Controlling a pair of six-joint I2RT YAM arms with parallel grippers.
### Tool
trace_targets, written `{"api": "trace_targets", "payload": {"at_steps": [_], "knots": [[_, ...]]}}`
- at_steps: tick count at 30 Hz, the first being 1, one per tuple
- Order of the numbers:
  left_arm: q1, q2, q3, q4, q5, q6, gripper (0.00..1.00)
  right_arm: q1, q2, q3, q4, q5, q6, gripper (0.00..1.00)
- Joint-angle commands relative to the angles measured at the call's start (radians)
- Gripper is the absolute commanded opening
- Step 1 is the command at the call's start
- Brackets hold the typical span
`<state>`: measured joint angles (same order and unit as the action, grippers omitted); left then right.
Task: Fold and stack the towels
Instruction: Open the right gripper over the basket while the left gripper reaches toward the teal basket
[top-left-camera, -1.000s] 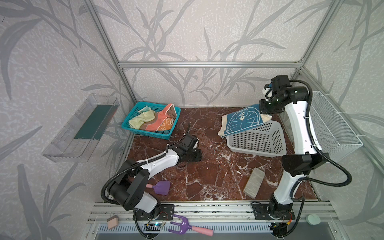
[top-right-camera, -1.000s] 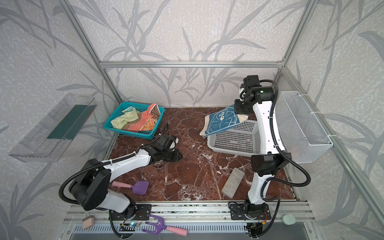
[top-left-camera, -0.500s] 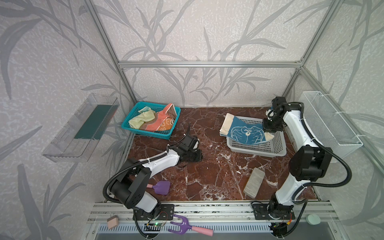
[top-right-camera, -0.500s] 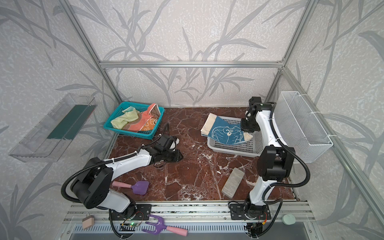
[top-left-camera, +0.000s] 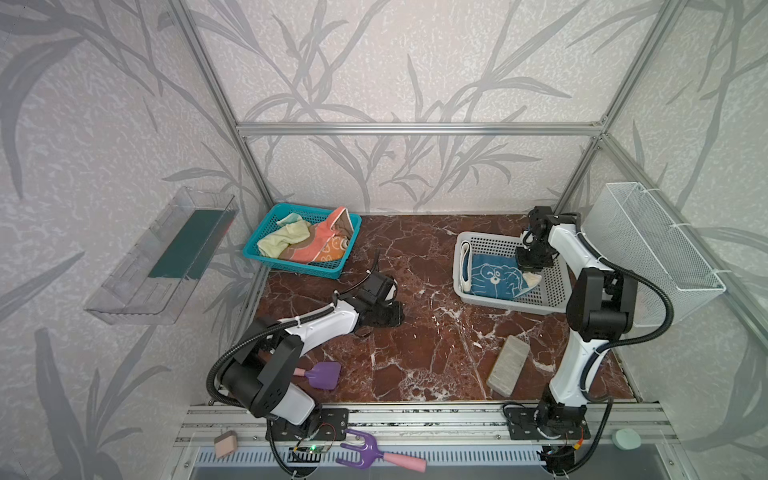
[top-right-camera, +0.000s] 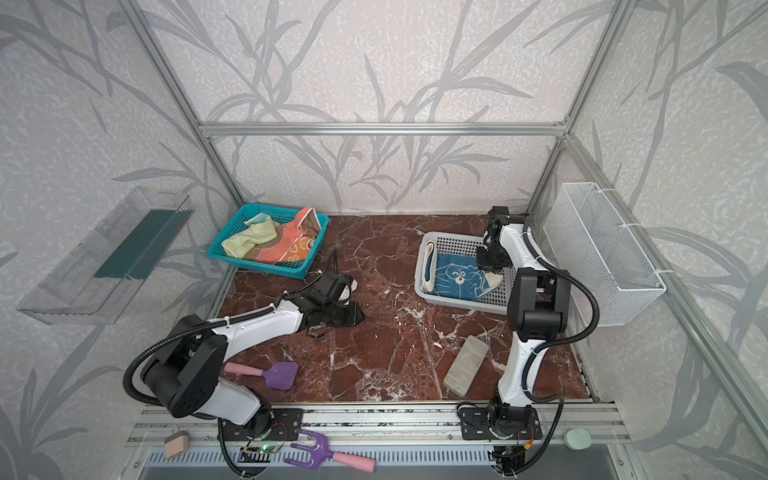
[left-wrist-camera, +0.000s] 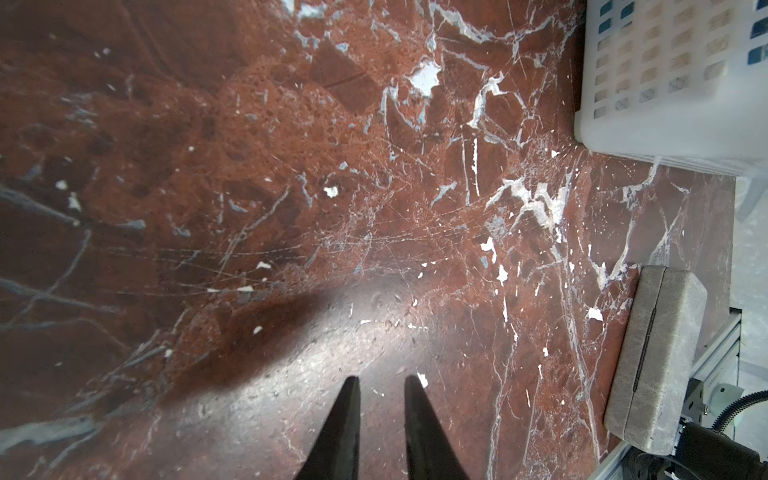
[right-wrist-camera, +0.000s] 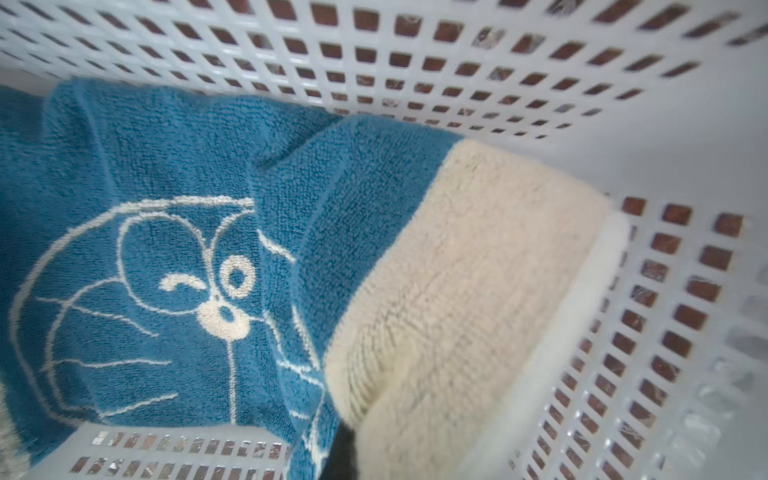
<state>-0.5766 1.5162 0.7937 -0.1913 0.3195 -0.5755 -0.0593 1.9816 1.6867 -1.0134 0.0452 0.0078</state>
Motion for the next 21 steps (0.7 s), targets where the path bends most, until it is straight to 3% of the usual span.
{"api": "trace_targets", "payload": {"at_steps": [1,5,10,11,13,15,21], "knots": [[0.004,0.001,-0.010,0.003,-0.003,0.008,0.22,-0.004,-0.017,0.006,0.000,0.129,-0.012,0.00],[0.006,0.011,0.006,-0.009,0.000,0.018,0.22,-0.004,-0.038,0.011,-0.028,0.250,0.009,0.00],[0.015,0.019,0.022,-0.015,-0.001,0.032,0.22,-0.004,-0.056,-0.020,-0.019,0.286,0.028,0.03],[0.016,0.022,0.028,-0.017,0.002,0.034,0.22,-0.004,-0.058,-0.032,-0.008,0.290,0.036,0.08],[0.021,0.027,0.045,-0.031,0.006,0.046,0.22,-0.004,-0.055,-0.037,-0.016,0.304,0.059,0.41],[0.024,0.024,0.070,-0.058,-0.001,0.066,0.22,-0.002,-0.073,-0.028,-0.027,0.310,0.078,0.58],[0.080,0.011,0.209,-0.160,-0.057,0.137,0.23,0.015,-0.226,-0.026,-0.005,0.322,0.110,0.71]]}}
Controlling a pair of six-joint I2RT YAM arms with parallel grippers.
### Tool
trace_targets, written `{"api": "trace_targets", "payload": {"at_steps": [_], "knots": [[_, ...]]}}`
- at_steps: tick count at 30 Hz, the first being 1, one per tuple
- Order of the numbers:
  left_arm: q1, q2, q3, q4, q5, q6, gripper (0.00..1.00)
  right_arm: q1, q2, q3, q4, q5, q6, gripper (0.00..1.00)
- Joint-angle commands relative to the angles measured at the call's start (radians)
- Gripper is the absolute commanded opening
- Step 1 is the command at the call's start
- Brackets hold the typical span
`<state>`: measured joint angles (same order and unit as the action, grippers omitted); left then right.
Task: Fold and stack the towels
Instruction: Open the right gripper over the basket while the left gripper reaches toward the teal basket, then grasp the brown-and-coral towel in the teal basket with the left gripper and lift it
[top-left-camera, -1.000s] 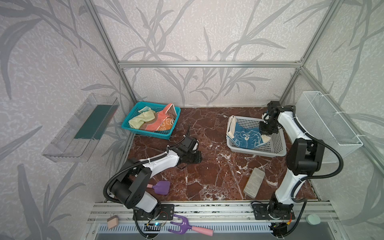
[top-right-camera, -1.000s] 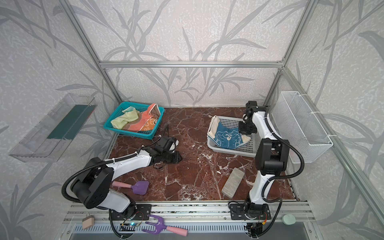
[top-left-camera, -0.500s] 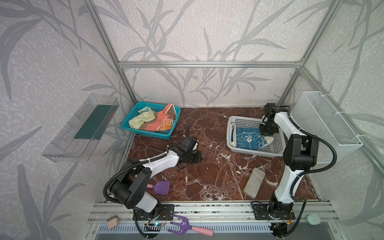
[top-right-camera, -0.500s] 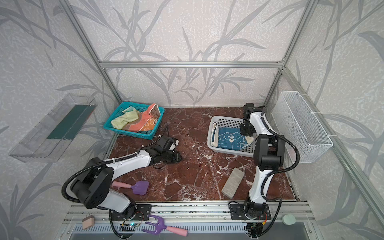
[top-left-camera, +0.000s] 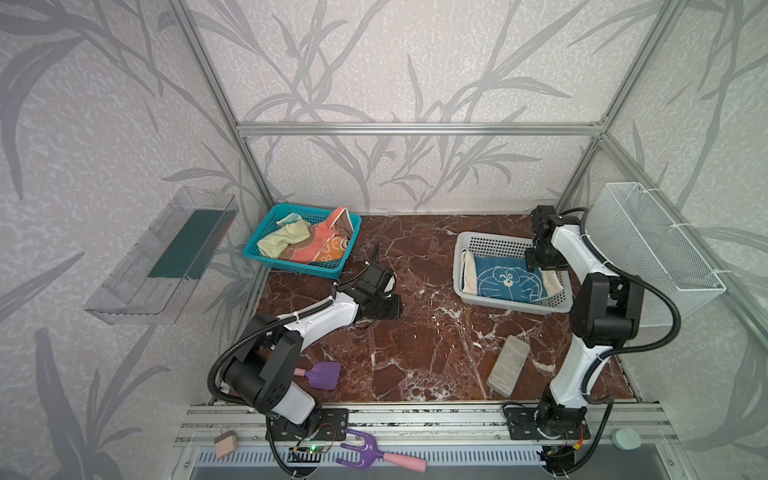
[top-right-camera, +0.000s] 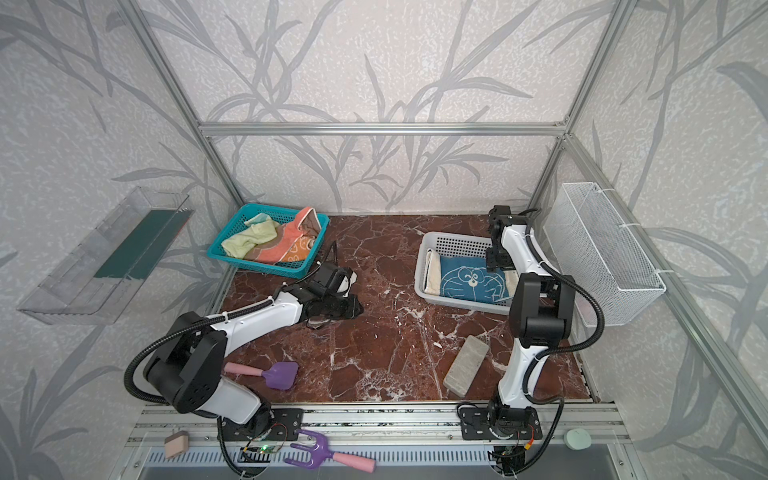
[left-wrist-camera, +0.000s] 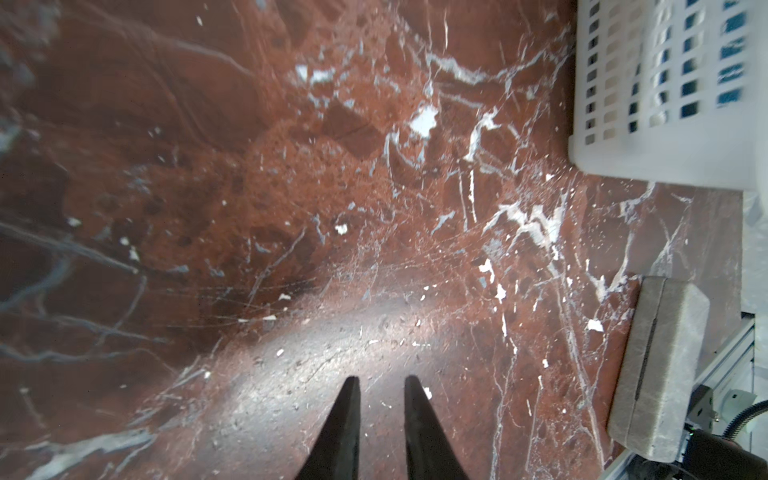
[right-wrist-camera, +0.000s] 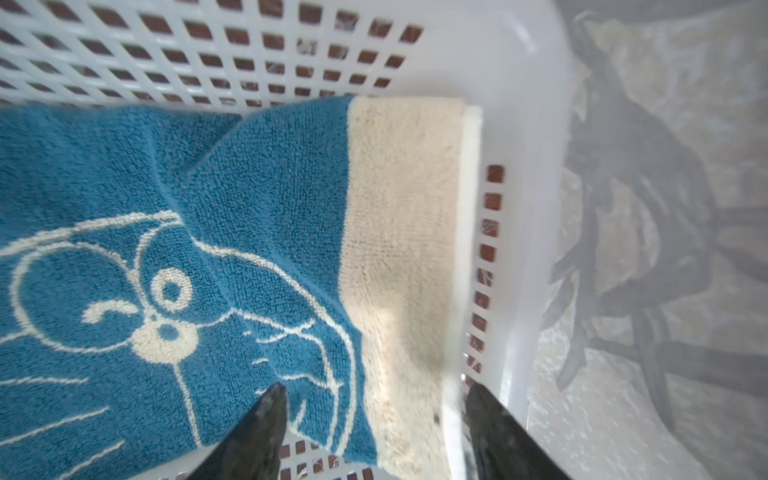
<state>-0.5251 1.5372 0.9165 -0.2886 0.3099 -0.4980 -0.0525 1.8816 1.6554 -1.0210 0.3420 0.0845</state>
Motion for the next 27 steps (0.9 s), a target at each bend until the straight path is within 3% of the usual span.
{"api": "trace_targets", "payload": {"at_steps": [1,6,12,19,24,27], "knots": [[0.041,-0.009,0.116,-0.071,-0.060,0.075,0.24,0.009,-0.150,0.000,0.015,0.008,0.028,0.72],[0.112,0.024,0.313,-0.178,-0.159,0.154,0.36,0.058,-0.220,-0.022,0.038,-0.054,0.040,0.72],[0.291,0.162,0.567,-0.297,-0.263,0.229,0.50,0.310,-0.222,-0.043,0.092,-0.153,0.057,0.72],[0.449,0.453,0.919,-0.341,-0.293,0.350,0.68,0.631,-0.192,-0.149,0.227,-0.321,0.143,0.72],[0.501,0.707,1.248,-0.443,-0.320,0.415,0.73,0.762,-0.180,-0.239,0.327,-0.423,0.180,0.71],[0.521,0.864,1.461,-0.517,-0.292,0.429,0.74,0.785,-0.147,-0.309,0.357,-0.445,0.194,0.70]]}}
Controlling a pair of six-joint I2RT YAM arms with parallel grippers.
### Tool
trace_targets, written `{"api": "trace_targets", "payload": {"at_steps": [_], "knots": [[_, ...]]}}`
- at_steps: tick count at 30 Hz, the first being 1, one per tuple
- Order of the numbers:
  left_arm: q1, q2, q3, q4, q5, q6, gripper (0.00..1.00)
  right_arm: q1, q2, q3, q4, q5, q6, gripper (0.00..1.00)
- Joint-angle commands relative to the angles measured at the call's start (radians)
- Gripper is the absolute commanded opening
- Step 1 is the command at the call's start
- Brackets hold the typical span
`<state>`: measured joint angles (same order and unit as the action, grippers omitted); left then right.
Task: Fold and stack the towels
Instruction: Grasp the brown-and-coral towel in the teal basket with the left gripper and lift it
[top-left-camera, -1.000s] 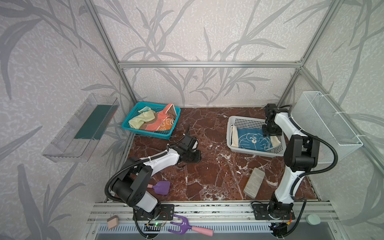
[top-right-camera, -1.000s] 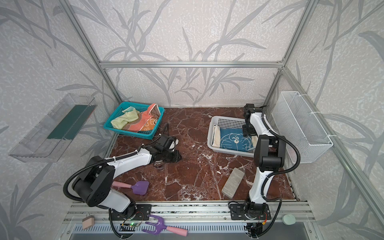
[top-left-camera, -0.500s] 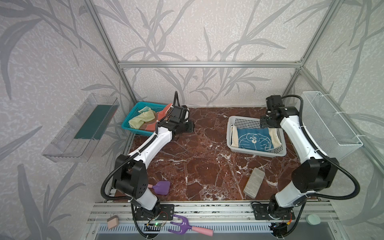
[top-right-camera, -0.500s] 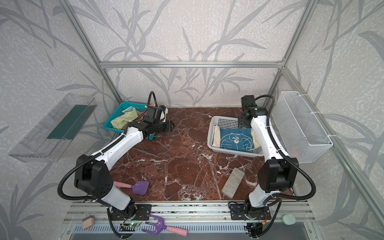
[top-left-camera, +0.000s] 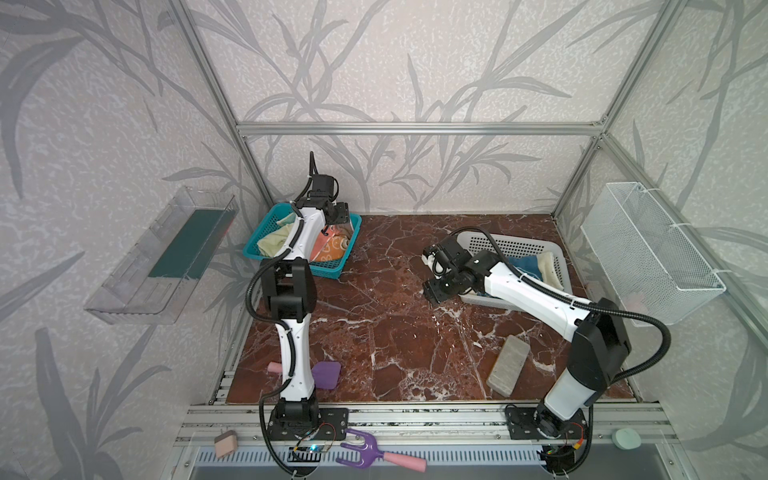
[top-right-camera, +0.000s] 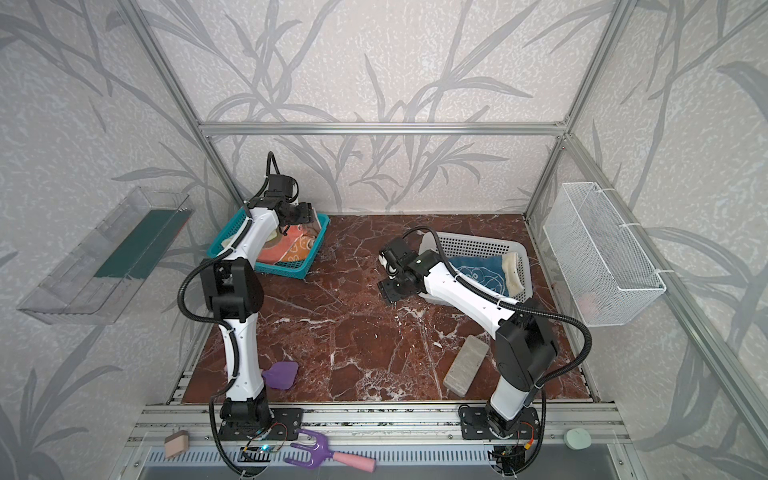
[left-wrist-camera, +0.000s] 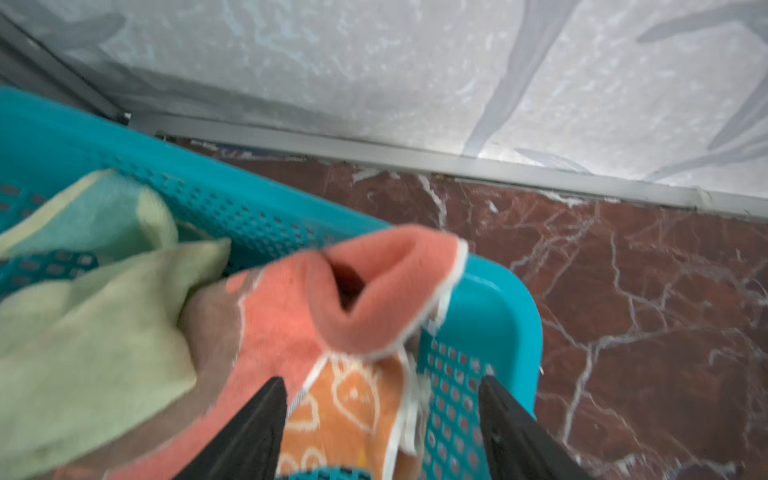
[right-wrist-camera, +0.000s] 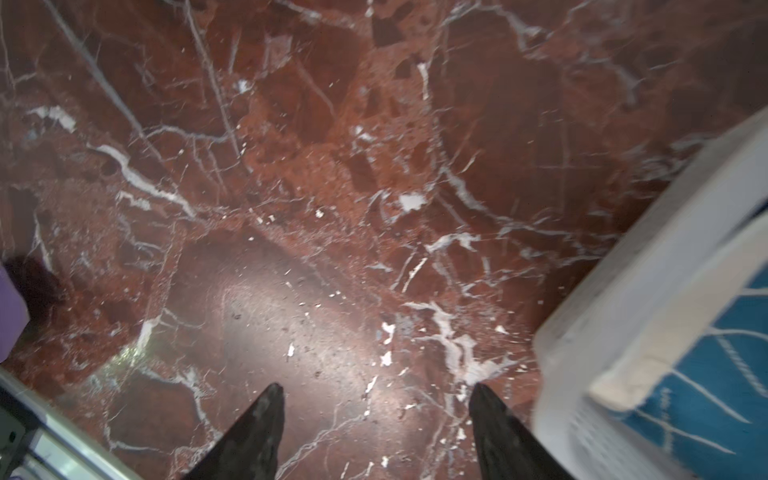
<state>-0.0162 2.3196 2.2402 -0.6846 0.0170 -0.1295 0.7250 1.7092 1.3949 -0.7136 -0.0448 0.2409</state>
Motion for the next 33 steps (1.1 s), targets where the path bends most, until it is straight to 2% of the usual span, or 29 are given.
{"api": "trace_targets", "payload": {"at_steps": [1,5,6,9,11,16,22,24,28,33], "knots": [[0.016,0.127,0.195,-0.142,-0.001,0.063,0.75,0.008,0.030,-0.069,0.054,-0.059,0.041,0.70],[0.029,0.262,0.353,-0.158,0.012,0.073,0.73,0.008,0.066,-0.112,0.054,-0.045,0.024,0.70],[0.031,0.272,0.369,-0.156,0.014,0.076,0.65,0.007,0.076,-0.109,0.050,-0.036,0.020,0.69],[0.034,0.235,0.359,-0.153,0.028,0.079,0.22,0.007,0.103,-0.098,0.034,-0.001,-0.001,0.68],[0.034,0.161,0.316,-0.133,0.055,0.103,0.02,0.003,0.117,-0.096,0.009,0.044,-0.007,0.68],[0.033,-0.081,0.192,-0.069,0.092,0.126,0.00,-0.054,0.110,-0.155,0.039,0.094,-0.052,0.67],[0.014,-0.334,0.192,-0.053,0.184,0.097,0.00,-0.129,0.093,-0.120,0.097,0.077,-0.119,0.66],[-0.024,-0.405,0.203,-0.042,0.227,0.123,0.00,-0.141,0.092,-0.099,0.120,0.076,-0.141,0.66],[-0.143,-0.502,0.272,-0.060,0.191,0.194,0.00,-0.157,0.086,-0.017,0.119,0.065,-0.171,0.66],[-0.261,-0.587,0.303,-0.031,0.265,0.131,0.00,-0.159,-0.028,0.055,0.117,0.032,-0.175,0.67]]}}
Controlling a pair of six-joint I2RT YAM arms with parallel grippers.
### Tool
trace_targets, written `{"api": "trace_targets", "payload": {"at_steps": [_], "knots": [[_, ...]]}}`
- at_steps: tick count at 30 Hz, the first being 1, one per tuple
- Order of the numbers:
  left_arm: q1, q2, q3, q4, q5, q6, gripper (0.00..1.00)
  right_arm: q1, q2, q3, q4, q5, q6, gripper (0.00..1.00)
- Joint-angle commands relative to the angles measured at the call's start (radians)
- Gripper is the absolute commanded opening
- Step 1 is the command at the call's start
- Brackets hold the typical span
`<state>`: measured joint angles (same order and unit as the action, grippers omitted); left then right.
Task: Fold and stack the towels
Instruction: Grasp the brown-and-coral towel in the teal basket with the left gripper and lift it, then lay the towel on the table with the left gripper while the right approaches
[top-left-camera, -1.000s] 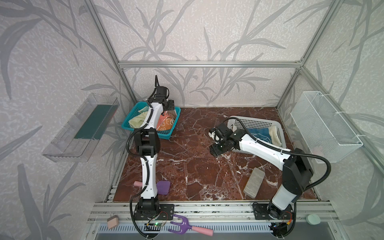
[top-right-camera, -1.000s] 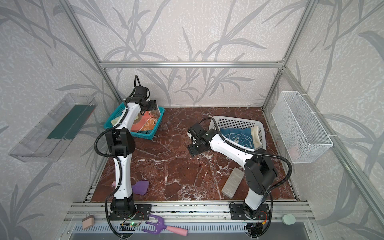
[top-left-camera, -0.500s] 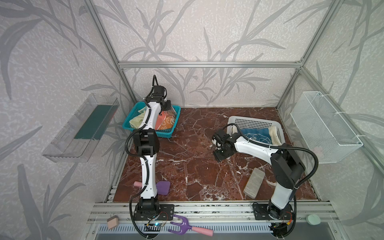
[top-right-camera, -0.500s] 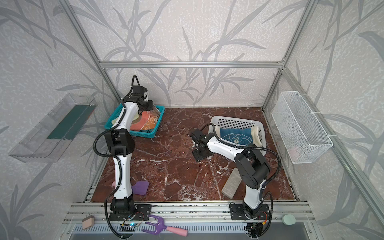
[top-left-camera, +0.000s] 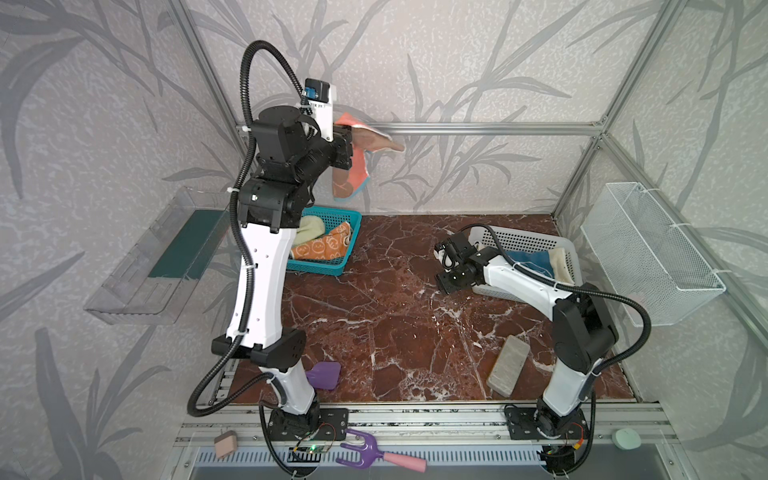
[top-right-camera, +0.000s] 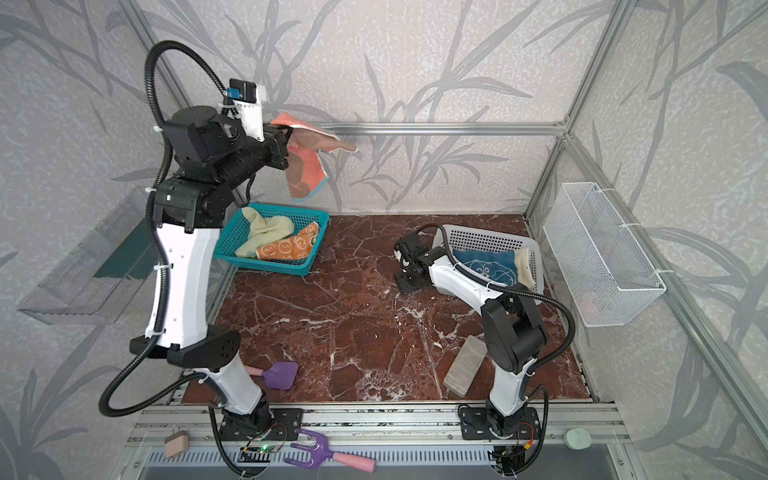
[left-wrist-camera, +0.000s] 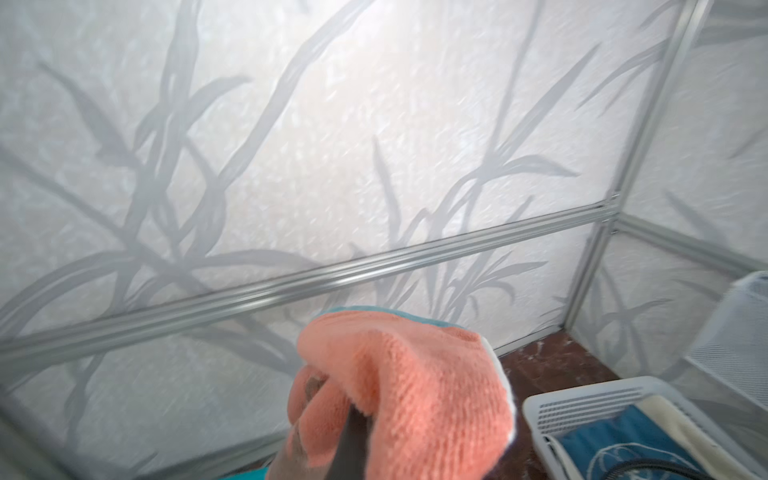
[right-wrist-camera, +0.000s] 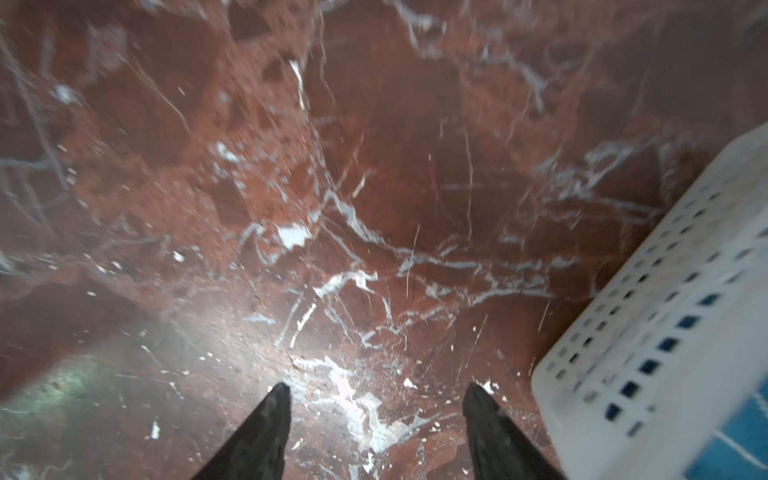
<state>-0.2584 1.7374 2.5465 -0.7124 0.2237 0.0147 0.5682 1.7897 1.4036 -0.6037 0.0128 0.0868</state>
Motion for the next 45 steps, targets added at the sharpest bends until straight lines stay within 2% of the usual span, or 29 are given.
{"api": "trace_targets", "payload": {"at_steps": [1,4,6,8,10,11,12,13,15,17,20,23,27,32,37,45], "knots": [[-0.029,-0.018,-0.011,0.008,0.098,-0.057,0.00,-0.002,-0.145,0.050,0.012,-0.032,-0.020,0.67],[-0.041,-0.050,-0.090,0.041,0.208,-0.194,0.00,-0.001,-0.263,0.019,0.035,-0.033,-0.007,0.67],[-0.044,-0.073,-0.201,0.067,0.266,-0.261,0.00,-0.001,-0.345,-0.015,0.034,-0.034,0.010,0.68],[-0.044,-0.098,-0.344,0.087,0.273,-0.298,0.02,-0.002,-0.419,-0.061,0.028,-0.042,0.033,0.69],[-0.039,-0.118,-0.520,0.132,0.260,-0.324,0.13,-0.002,-0.477,-0.117,0.011,-0.057,0.071,0.70],[-0.036,-0.118,-0.593,0.151,0.249,-0.330,0.24,-0.002,-0.493,-0.137,0.001,-0.064,0.090,0.70],[-0.031,-0.111,-0.665,0.166,0.236,-0.333,0.39,-0.002,-0.503,-0.159,-0.015,-0.073,0.115,0.69],[-0.022,-0.097,-0.717,0.162,0.218,-0.337,0.48,-0.001,-0.503,-0.176,-0.032,-0.079,0.138,0.70],[0.002,-0.054,-0.778,0.115,0.182,-0.343,0.53,-0.001,-0.489,-0.207,-0.046,-0.120,0.177,0.70],[0.025,-0.035,-0.823,0.060,0.146,-0.333,0.53,0.005,-0.461,-0.230,-0.049,-0.158,0.218,0.69],[0.022,-0.081,-0.938,0.029,0.089,-0.298,0.52,0.065,-0.399,-0.229,-0.055,-0.131,0.232,0.69],[-0.002,-0.169,-1.132,0.084,0.042,-0.276,0.49,0.113,-0.285,-0.188,-0.067,-0.125,0.237,0.69],[-0.059,-0.244,-1.354,0.182,0.059,-0.291,0.43,0.123,-0.107,-0.081,-0.132,-0.133,0.235,0.68],[-0.140,-0.256,-1.568,0.295,0.061,-0.344,0.39,0.122,0.051,0.003,-0.162,-0.049,0.235,0.65],[-0.173,-0.246,-1.745,0.360,0.075,-0.434,0.37,0.125,0.153,0.012,-0.120,-0.064,0.225,0.64],[-0.281,-0.310,-1.931,0.375,0.085,-0.538,0.37,0.119,0.262,0.024,-0.212,0.115,0.248,0.64]]}}
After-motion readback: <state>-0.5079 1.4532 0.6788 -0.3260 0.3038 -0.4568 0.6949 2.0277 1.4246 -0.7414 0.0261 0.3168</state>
